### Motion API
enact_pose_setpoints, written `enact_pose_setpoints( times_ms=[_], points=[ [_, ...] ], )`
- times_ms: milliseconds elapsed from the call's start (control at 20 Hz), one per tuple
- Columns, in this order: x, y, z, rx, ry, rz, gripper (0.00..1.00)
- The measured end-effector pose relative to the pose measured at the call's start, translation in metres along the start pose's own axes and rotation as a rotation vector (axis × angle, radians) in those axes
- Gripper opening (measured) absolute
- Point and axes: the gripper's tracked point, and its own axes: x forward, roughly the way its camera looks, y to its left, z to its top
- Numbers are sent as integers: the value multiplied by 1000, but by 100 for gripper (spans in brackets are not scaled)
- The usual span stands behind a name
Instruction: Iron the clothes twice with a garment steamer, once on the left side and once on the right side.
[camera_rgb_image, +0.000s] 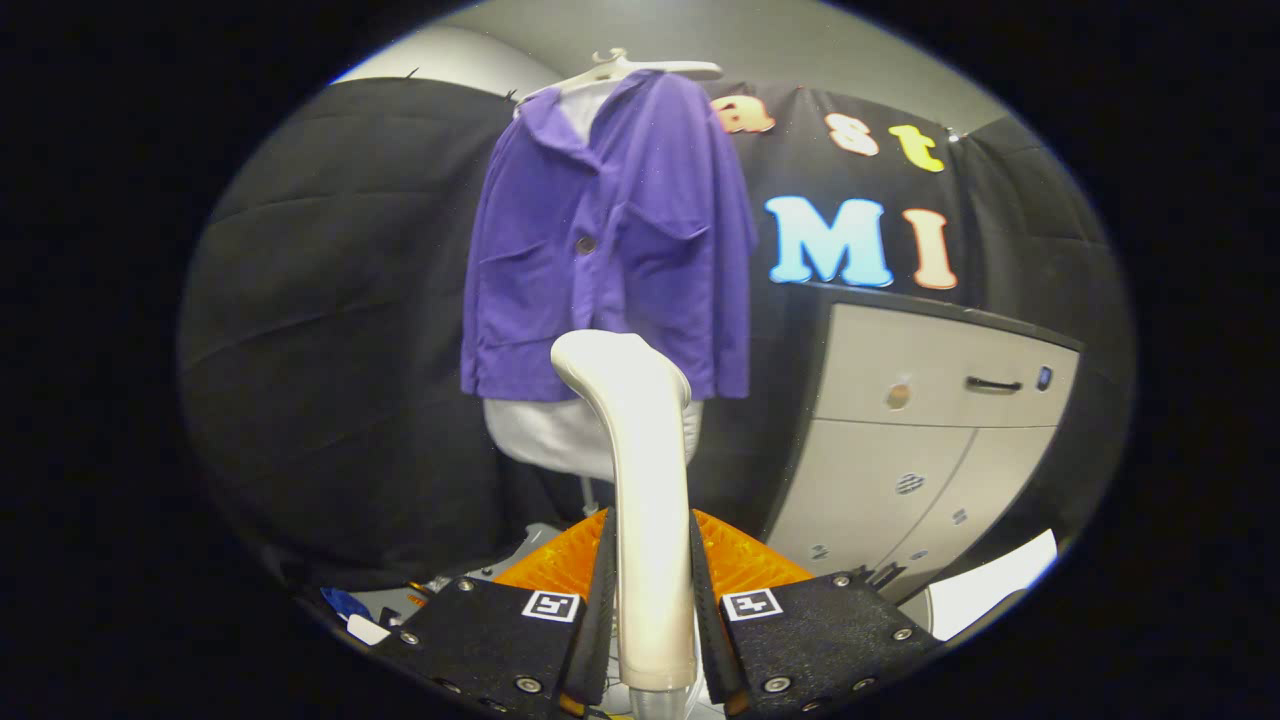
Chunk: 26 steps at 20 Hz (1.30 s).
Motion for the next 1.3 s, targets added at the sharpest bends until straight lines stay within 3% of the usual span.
enact_pose_setpoints(
  times_ms=[450,800,1300],
  points=[
    [-109,-132,68,132,-187,-182,37],
    [-167,-178,106,189,-277,-168,37],
    [-209,-221,114,221,-324,-281,38]
  ],
)
